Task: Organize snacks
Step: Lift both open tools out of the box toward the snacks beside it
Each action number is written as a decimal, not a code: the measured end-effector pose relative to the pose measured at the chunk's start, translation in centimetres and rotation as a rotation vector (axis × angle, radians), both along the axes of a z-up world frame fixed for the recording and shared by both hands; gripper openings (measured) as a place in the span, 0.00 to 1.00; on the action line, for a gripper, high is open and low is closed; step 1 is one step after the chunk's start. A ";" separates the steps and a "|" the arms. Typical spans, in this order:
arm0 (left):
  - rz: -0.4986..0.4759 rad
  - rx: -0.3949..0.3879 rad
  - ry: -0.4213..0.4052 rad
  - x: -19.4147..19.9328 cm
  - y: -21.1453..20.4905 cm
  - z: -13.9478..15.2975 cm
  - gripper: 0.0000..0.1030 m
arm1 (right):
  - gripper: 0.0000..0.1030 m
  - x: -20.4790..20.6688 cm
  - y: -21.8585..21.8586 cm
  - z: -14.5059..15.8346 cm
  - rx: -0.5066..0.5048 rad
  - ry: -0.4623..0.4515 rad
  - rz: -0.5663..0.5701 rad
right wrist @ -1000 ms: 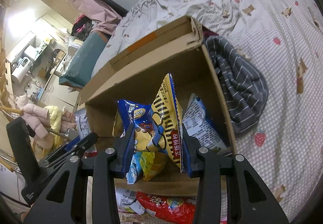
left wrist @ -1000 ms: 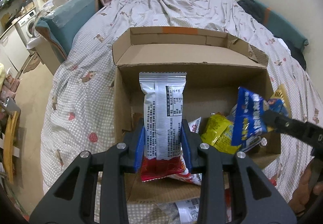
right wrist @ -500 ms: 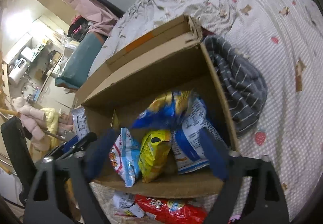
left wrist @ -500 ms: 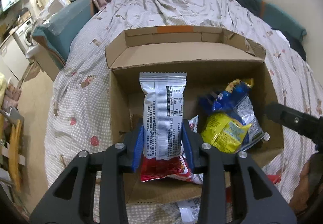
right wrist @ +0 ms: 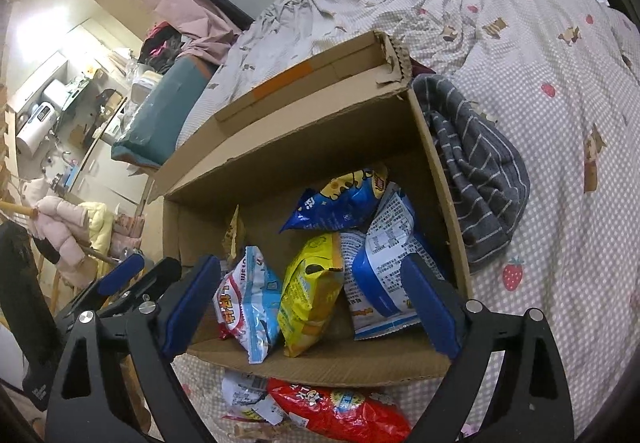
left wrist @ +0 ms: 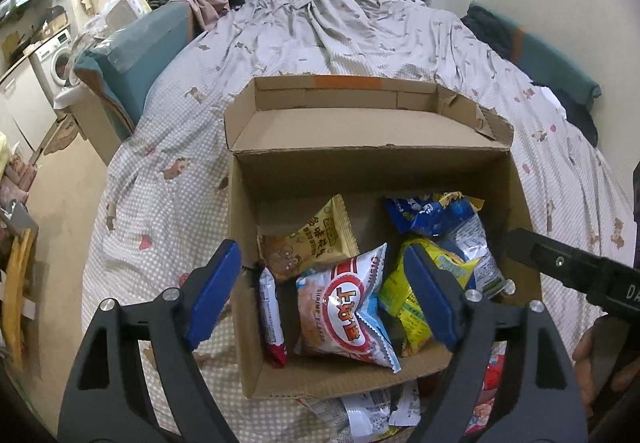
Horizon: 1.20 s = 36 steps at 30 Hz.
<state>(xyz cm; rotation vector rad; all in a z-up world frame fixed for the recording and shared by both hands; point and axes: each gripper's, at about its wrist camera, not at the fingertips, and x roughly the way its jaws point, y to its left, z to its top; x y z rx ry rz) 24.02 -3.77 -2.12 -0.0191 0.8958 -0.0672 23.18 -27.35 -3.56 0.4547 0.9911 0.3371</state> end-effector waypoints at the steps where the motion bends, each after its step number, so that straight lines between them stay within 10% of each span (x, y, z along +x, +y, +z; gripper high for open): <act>1: 0.004 -0.005 -0.003 -0.1 0.1 0.1 0.78 | 0.91 -0.1 -0.1 0.1 -0.002 -0.003 -0.002; 21: 0.060 -0.131 -0.012 -4.6 3.3 2.4 0.78 | 0.91 -5.6 -0.2 3.3 -0.032 -0.056 0.016; 36: 0.003 -0.075 0.039 -10.6 2.9 1.3 0.82 | 0.91 -11.2 -1.8 2.2 -0.016 0.001 -0.026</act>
